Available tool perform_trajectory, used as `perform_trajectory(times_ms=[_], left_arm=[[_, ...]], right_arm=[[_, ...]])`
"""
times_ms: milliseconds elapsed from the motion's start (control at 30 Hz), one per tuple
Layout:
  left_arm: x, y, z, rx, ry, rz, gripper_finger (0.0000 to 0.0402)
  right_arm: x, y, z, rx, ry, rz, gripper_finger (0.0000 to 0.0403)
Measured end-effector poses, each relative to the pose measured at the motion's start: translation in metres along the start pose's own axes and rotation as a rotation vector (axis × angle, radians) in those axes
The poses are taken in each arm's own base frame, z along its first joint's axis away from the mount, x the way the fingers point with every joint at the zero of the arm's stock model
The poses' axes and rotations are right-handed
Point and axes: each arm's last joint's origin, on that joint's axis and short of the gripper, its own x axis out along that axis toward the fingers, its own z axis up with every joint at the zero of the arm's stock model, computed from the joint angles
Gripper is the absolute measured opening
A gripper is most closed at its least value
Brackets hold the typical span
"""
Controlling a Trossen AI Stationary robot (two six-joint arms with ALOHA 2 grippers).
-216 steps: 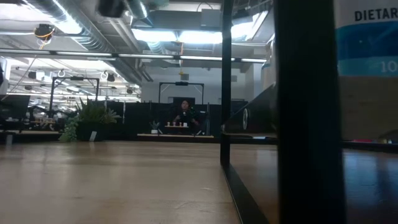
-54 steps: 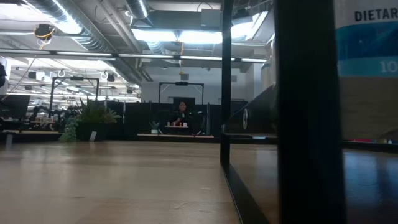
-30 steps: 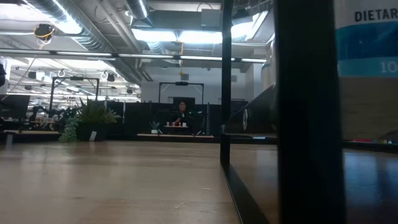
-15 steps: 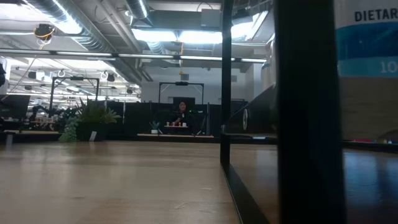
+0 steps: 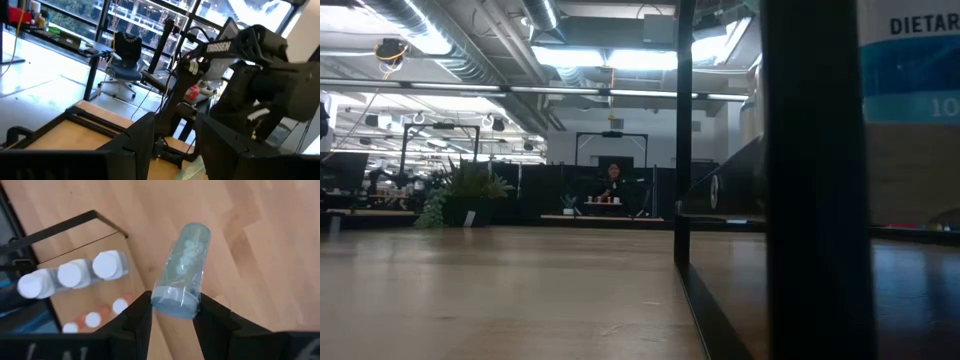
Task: Pick and place medicine bottles onto shelf by color
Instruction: Put the bottom left blue pill bottle on the shelf
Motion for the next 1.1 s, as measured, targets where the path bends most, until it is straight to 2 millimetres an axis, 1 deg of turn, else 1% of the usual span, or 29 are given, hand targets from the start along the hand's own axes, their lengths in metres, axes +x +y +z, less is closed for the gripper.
perform_trajectory(times_ms=[133,233,333,500,700,867,967,1100], left_arm=[[0.000,-0.004,-0.003,0.049,0.020,-0.013,0.0137],[-0.001,-0.008,-0.008,0.080,0.055,-0.022,0.0137],[-0.001,-0.011,-0.014,0.094,0.105,-0.025,0.0137],[-0.002,-0.018,-0.020,0.101,0.141,-0.043,0.0137],[-0.003,-0.022,-0.021,0.102,0.148,-0.058,0.0137],[-0.003,-0.023,-0.023,0.103,0.155,-0.063,0.0137],[-0.004,-0.022,-0.026,0.106,0.185,-0.051,0.0137],[-0.005,-0.020,-0.031,0.120,0.237,-0.035,0.0137]], right_arm=[[0.003,-0.003,0.002,-0.013,0.039,0.030,0.0130],[0.006,-0.008,-0.003,-0.006,0.084,0.050,0.0130],[0.010,-0.020,-0.014,0.007,0.150,0.064,0.0130],[0.017,-0.041,-0.041,0.173,0.349,0.153,0.0130],[0.027,-0.057,-0.070,0.382,0.541,0.188,0.0130],[0.044,-0.059,-0.090,0.481,0.705,0.159,0.0130],[0.057,-0.057,-0.101,0.493,0.786,0.120,0.0130],[0.074,-0.059,-0.115,0.492,0.839,0.046,0.0130]])
